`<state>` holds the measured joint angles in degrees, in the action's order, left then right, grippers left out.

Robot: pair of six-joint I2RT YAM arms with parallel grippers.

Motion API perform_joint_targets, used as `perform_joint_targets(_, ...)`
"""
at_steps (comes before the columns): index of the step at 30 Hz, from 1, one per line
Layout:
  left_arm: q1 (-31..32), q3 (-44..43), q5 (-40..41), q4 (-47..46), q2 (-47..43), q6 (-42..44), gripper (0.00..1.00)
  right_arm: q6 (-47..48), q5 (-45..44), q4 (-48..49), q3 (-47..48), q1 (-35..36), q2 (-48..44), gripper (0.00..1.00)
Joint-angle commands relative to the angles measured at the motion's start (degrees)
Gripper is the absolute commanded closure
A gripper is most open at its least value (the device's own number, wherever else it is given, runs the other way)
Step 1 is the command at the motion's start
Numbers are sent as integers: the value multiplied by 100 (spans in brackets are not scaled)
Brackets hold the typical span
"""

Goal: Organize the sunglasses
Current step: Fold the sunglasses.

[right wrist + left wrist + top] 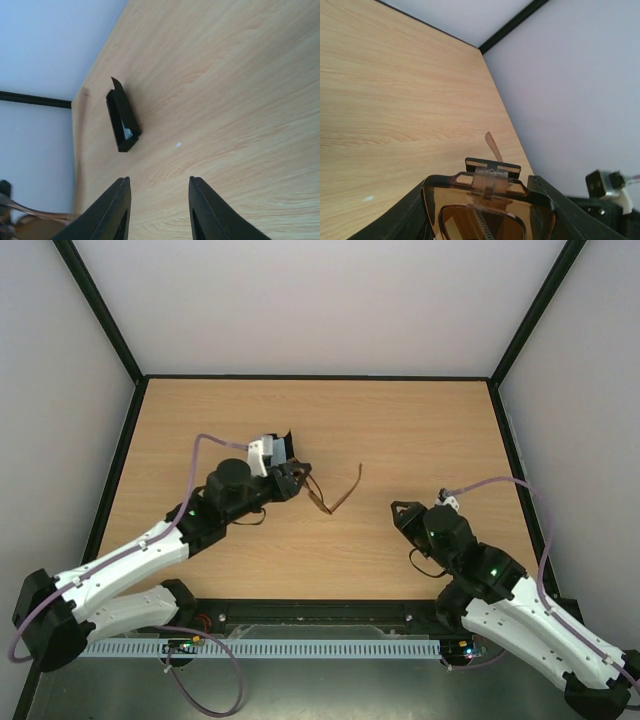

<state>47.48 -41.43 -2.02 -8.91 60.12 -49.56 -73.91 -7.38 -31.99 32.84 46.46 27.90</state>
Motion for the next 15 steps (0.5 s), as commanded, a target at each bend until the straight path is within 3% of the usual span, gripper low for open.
perform_joint_targets(1,-469,43,-591,527,-407,214,58,82,266,-220,-462,-20,-213,66)
perform_joint_targets(7,-685,-69,-1361,637,-443,354,58,506,845,742,-731,-16,565,66)
perform_joint_targets(15,-696,47,-1848,509,-374,331,58,1004,1020,1225,13,-17,1725,67)
